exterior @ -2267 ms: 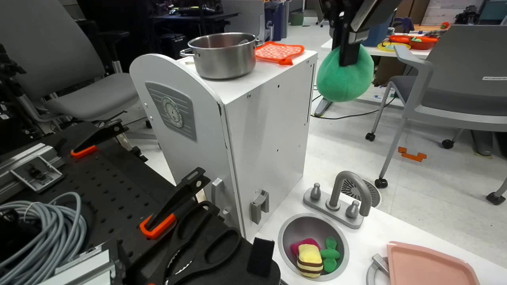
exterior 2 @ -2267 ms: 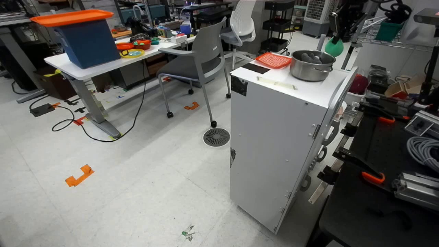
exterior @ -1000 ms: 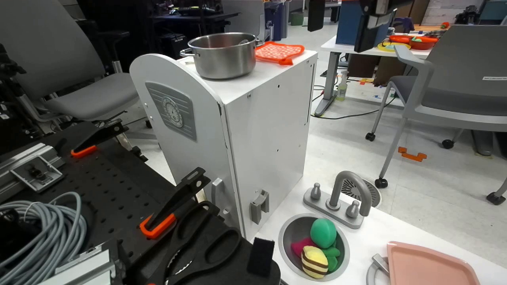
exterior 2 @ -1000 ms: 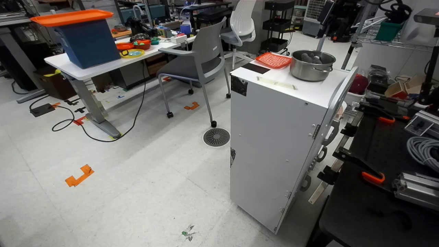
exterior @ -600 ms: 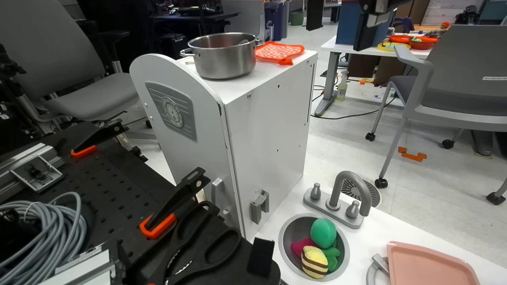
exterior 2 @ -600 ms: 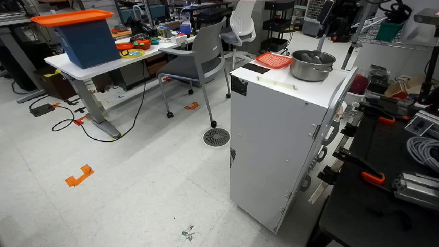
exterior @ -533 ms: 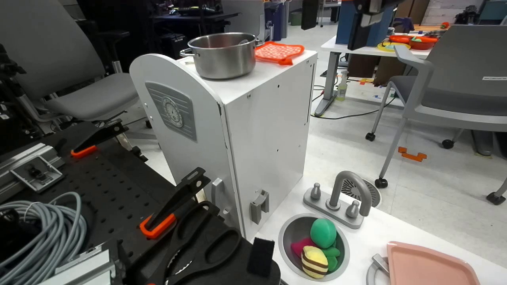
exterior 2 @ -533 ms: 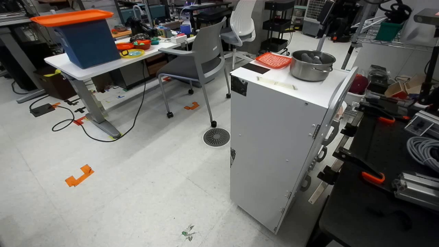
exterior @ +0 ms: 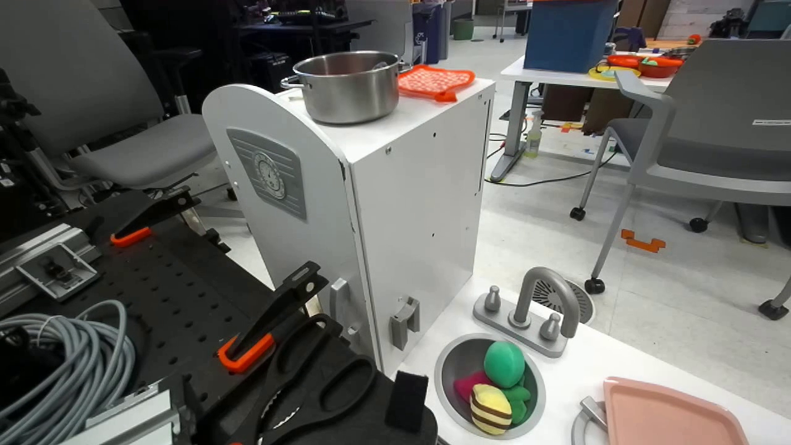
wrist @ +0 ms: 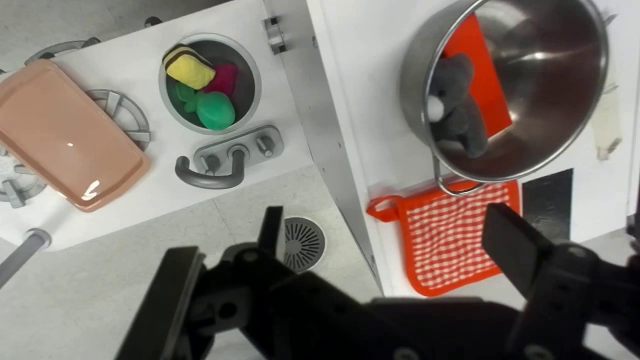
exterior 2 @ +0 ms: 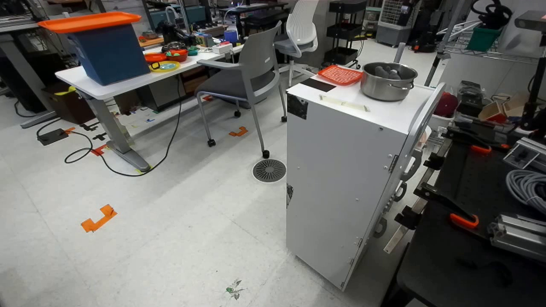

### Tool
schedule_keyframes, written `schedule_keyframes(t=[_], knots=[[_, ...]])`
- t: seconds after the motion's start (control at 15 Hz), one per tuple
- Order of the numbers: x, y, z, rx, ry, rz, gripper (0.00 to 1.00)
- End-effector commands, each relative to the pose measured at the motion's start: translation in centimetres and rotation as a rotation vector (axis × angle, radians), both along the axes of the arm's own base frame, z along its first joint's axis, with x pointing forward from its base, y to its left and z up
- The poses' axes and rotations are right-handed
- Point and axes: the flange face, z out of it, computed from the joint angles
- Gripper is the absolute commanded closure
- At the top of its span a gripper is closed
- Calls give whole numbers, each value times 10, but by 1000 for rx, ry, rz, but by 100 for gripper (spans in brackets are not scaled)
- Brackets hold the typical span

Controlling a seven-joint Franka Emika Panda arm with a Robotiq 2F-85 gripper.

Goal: Remove the yellow and black sponge, green plush toy and grey bear from the silver pot and place them in the sink

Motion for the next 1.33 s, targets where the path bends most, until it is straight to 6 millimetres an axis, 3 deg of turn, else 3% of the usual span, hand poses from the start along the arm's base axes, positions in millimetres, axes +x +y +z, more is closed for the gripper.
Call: schedule_keyframes(t=[0.0, 0.47, 0.93, 1.27], knots=[[-12, 21, 35, -5, -12, 74, 0], [-25, 69, 76, -105, -56, 224, 0], [-20, 111, 73, -125, -113, 340, 0], [-19, 122, 67, -120, -136, 389, 0]])
